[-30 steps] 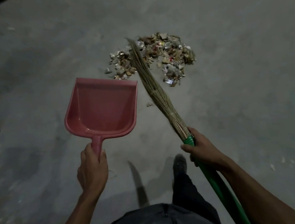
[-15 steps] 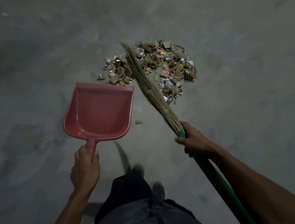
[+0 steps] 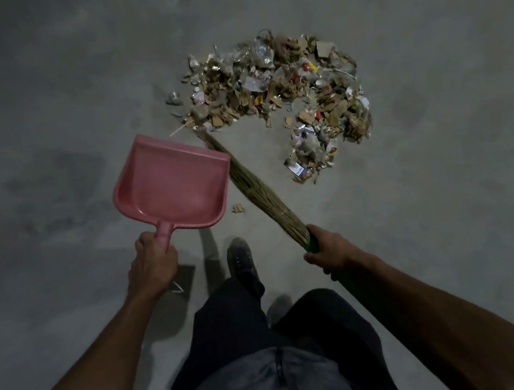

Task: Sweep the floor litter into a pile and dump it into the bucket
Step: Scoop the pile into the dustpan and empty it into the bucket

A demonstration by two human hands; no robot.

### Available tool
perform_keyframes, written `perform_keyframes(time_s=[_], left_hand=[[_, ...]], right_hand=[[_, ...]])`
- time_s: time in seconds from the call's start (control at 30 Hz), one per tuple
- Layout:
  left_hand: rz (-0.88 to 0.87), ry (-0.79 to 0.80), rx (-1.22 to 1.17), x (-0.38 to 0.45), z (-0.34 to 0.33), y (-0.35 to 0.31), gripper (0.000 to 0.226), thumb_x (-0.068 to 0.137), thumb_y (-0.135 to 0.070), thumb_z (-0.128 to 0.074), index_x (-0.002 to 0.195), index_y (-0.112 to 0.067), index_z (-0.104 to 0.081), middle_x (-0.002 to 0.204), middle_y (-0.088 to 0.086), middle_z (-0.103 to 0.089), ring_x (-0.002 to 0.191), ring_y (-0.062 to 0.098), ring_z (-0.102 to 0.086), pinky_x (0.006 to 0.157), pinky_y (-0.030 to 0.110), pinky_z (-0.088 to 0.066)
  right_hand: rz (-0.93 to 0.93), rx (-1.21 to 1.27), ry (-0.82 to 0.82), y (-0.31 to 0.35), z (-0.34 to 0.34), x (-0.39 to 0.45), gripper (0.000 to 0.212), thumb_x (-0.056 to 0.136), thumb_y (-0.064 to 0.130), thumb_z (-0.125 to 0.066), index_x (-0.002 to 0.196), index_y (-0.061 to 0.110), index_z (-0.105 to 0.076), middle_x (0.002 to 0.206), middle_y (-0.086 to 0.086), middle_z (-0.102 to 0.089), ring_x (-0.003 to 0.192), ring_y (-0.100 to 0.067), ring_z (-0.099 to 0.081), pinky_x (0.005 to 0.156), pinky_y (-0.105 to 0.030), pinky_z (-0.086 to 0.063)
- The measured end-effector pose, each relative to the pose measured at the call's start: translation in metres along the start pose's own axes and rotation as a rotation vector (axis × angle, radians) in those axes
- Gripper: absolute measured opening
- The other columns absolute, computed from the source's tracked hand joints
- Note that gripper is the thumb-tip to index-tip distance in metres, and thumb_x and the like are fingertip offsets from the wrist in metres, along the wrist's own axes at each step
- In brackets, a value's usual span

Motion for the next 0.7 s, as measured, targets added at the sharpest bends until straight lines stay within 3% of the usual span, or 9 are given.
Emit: perform_keyframes(time_s=[0.1, 0.23, 0.33, 0.4, 0.47, 0.57, 0.7], left_hand=[[0.029, 0.075, 0.009, 0.023, -0.006, -0.014, 0.030, 0.095, -0.011, -0.045, 0.124, -0.006, -0.036, 0.113, 0.025, -0.046, 0.098, 0.046, -0.056, 0.085, 0.053, -0.048], [-0.009, 0.155, 0.071, 0.063, -0.036, -0.020, 0.026, 0.097, -0.012, -0.041, 0.121, -0.014, -0.033, 0.111, 0.021, -0.043, 0.086, 0.040, -0.057, 0.077, 0.050, -0.053], [0.113, 0.205, 0.034, 0.091, -0.070, -0.009, 0.033, 0.097, -0.014, -0.047, 0.127, -0.007, -0.035, 0.115, 0.024, -0.054, 0.099, 0.042, -0.059, 0.083, 0.049, -0.050], [0.186, 0.231, 0.019, 0.108, -0.096, -0.004, 0.039, 0.098, -0.017, -0.047, 0.132, -0.005, -0.032, 0.116, 0.022, -0.056, 0.097, 0.039, -0.060, 0.081, 0.045, -0.049], [0.218, 0.264, 0.016, 0.125, -0.123, -0.002, 0.044, 0.098, -0.018, -0.046, 0.137, -0.006, -0.029, 0.121, 0.021, -0.055, 0.099, 0.038, -0.059, 0.084, 0.045, -0.050], [0.184, 0.315, 0.054, 0.149, -0.159, -0.006, 0.043, 0.099, -0.016, -0.042, 0.140, -0.010, -0.030, 0.130, 0.019, -0.048, 0.106, 0.039, -0.057, 0.090, 0.046, -0.049], [0.159, 0.332, 0.063, 0.172, -0.195, -0.013, 0.042, 0.098, -0.012, -0.043, 0.138, -0.014, -0.031, 0.120, 0.015, -0.053, 0.098, 0.035, -0.059, 0.086, 0.045, -0.051]], right_hand=[[0.008, -0.162, 0.046, 0.005, 0.000, 0.033, 0.049, 0.091, 0.021, -0.060, 0.135, 0.014, -0.041, 0.114, -0.012, -0.057, 0.093, -0.031, -0.063, 0.078, -0.043, -0.058], [-0.016, -0.331, 0.136, -0.006, -0.020, 0.090, 0.053, 0.090, 0.023, -0.064, 0.137, 0.013, -0.042, 0.127, -0.014, -0.057, 0.109, -0.031, -0.060, 0.089, -0.038, -0.051], [-0.021, -0.408, 0.214, -0.023, -0.043, 0.135, 0.048, 0.088, 0.023, -0.063, 0.132, 0.013, -0.046, 0.124, -0.014, -0.059, 0.108, -0.032, -0.060, 0.089, -0.038, -0.052], [-0.028, -0.439, 0.245, -0.037, -0.056, 0.163, 0.044, 0.088, 0.021, -0.062, 0.130, 0.014, -0.050, 0.123, -0.013, -0.060, 0.108, -0.030, -0.061, 0.090, -0.037, -0.052], [-0.049, -0.440, 0.267, -0.055, -0.067, 0.192, 0.042, 0.089, 0.017, -0.061, 0.130, 0.013, -0.051, 0.123, -0.012, -0.060, 0.109, -0.028, -0.060, 0.091, -0.035, -0.050], [-0.101, -0.429, 0.283, -0.078, -0.067, 0.233, 0.039, 0.092, 0.016, -0.061, 0.130, 0.013, -0.054, 0.116, -0.009, -0.060, 0.103, -0.025, -0.060, 0.080, -0.030, -0.048], [-0.195, -0.325, 0.089, -0.098, -0.021, 0.279, 0.032, 0.094, 0.016, -0.058, 0.125, 0.011, -0.055, 0.118, -0.014, -0.062, 0.101, -0.031, -0.064, 0.082, -0.037, -0.054]])
Point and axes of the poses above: each hand's wrist, its own x-axis towards the middle knuckle, its own z-axis out of the back of the hand, y = z × x, the point moved 9 cm from there along x, towards the middle knuckle
